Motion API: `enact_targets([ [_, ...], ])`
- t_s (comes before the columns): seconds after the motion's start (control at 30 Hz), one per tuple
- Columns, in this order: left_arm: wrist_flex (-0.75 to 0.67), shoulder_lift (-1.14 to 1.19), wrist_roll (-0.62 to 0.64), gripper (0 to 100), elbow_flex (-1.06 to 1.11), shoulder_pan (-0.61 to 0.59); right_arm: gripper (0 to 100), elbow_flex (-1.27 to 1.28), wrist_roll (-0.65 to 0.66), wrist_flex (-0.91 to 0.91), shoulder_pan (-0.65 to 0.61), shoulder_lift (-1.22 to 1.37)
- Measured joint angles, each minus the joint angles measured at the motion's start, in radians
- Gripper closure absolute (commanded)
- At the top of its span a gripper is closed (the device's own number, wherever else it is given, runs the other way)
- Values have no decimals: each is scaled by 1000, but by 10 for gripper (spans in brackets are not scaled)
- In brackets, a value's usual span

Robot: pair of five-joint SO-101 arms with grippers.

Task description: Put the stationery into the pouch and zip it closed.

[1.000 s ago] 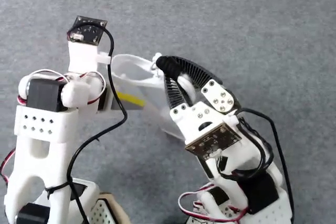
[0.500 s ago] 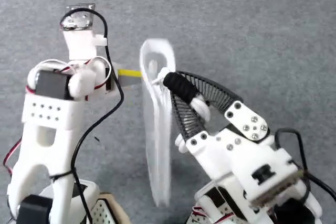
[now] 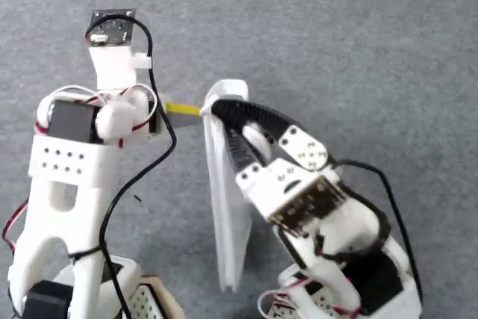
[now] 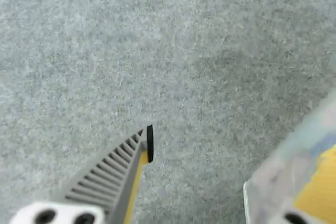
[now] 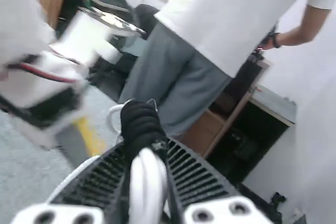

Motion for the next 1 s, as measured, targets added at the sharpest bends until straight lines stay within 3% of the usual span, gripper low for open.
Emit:
enact_targets([
  [0.4,170,-117,-92,533,-58,2,986,167,0,-216,57,0],
  [0.73,180,-126,-94,534,-204,2,986,169,34,-221,57,0],
  [1.0,180,-187,-94,535,-261,34,986,253,89,-356,57,2],
])
